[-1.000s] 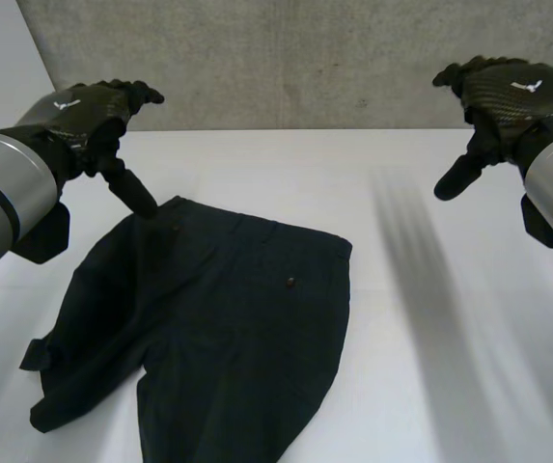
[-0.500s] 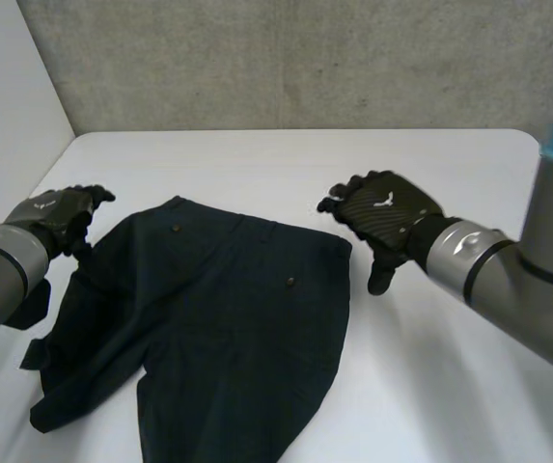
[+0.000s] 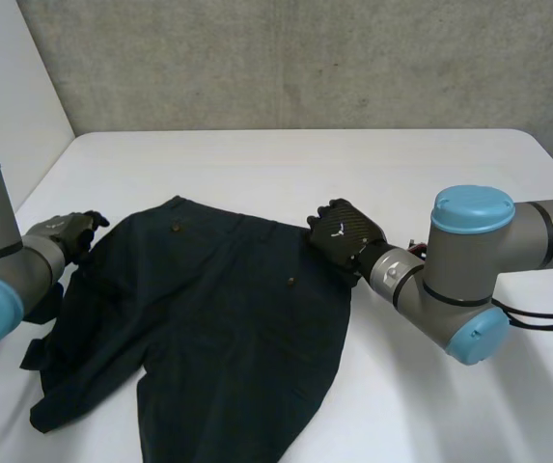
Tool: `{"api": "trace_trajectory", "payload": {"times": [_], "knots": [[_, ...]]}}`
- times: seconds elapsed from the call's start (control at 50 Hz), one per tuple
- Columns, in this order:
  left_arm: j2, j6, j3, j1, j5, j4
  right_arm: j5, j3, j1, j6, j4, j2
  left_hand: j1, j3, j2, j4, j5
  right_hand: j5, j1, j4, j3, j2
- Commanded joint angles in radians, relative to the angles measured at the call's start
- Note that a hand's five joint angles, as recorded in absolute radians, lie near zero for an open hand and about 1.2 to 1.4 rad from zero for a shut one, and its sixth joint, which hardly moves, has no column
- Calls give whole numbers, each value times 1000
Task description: Fold the shorts.
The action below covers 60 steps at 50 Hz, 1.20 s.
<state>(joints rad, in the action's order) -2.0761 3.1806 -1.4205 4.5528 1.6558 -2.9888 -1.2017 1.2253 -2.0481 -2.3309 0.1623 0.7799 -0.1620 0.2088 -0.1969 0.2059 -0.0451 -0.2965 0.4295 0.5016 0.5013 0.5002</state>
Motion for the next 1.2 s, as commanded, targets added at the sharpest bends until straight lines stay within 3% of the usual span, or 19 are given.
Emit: {"api": "trace_trajectory", "payload": {"times": [0.02, 0.1, 0.14, 0.16, 0.22, 0.24, 0.3, 0.46, 0.6, 0.72, 0.74, 0.76, 0.82, 0.84, 1.0, 1.1, 1.2], "knots": [[-81, 10, 86, 0, -5, 7, 5, -47, 0, 8, -6, -41, -87, 40, -52, 43, -29, -189, 231, 159, 159, 160], [-122, 12, 144, -8, -8, 7, 14, -81, 0, 8, -15, -73, -178, 131, -143, 134, -120, -467, 509, 437, 437, 438], [-140, 13, 169, -11, -10, 7, 43, -93, 0, 8, -29, -82, -271, 224, -236, 227, -213, -850, 892, 820, 820, 821], [-157, 12, 195, -12, -13, 7, 56, -95, 0, 8, -36, -80, -411, 364, -376, 367, -354, -924, 966, 894, 894, 895], [-182, 12, 238, -20, -19, 8, 79, -95, 6, 5, -73, -62, -743, 696, -708, 699, -686, -925, 967, 895, 895, 896], [-200, 12, 271, -31, -25, 8, 77, -93, 9, 2, -84, -51, -959, 913, -925, 916, -902, -925, 967, 895, 895, 896], [-225, 13, 328, -54, -40, 7, 68, -72, 16, -4, -134, 23, -1202, 1155, -1167, 1158, -1144, -925, 967, 895, 895, 896], [-331, 13, 572, -115, -119, 11, 39, 37, 112, 4, -344, 217, -1234, 1187, -1199, 1190, -1177, -925, 967, 895, 895, 896], [-429, 13, 811, -192, -217, 18, 39, 206, 121, -5, -519, 360, -1234, 1187, -1199, 1190, -1177, -925, 967, 895, 895, 896], [-481, 45, 948, -221, -217, 27, 44, 312, 126, -14, -514, 441, -1234, 1187, -1199, 1190, -1177, -925, 967, 895, 895, 896], [-481, 55, 947, -221, -217, 31, 40, 316, 123, -42, -471, 455, -1234, 1187, -1199, 1190, -1177, -560, 602, 529, 530, 531], [-480, 61, 940, -218, -217, 37, 37, 316, 123, -62, -446, 459, -1234, 1187, -1199, 1190, -1177, -370, 412, 340, 340, 341], [-470, 91, 908, -206, -211, 63, 21, 309, 123, -146, -348, 455, -1234, 1187, -1199, 1190, -1177, 73, -32, -104, -103, -102], [-467, 97, 901, -202, -209, 67, 14, 303, 123, -159, -324, 450, -1234, 1187, -1199, 1190, -1177, 121, -80, -152, -152, -150], [-475, 209, 934, -101, -93, 41, -18, 160, 114, -185, -211, 297, -1234, 1187, -1199, 1190, -1177, 128, -86, -158, -158, -157], [-530, 298, 1017, -98, -83, -19, -16, 73, 111, -179, -210, 187, -1234, 1187, -1199, 1190, -1177, 125, -83, -155, -155, -154], [-561, 309, 1065, -98, -77, -39, -3, 10, 95, -173, -195, 105, -1234, 1187, -1199, 1190, -1177, 116, -74, -147, -146, -145]]}}
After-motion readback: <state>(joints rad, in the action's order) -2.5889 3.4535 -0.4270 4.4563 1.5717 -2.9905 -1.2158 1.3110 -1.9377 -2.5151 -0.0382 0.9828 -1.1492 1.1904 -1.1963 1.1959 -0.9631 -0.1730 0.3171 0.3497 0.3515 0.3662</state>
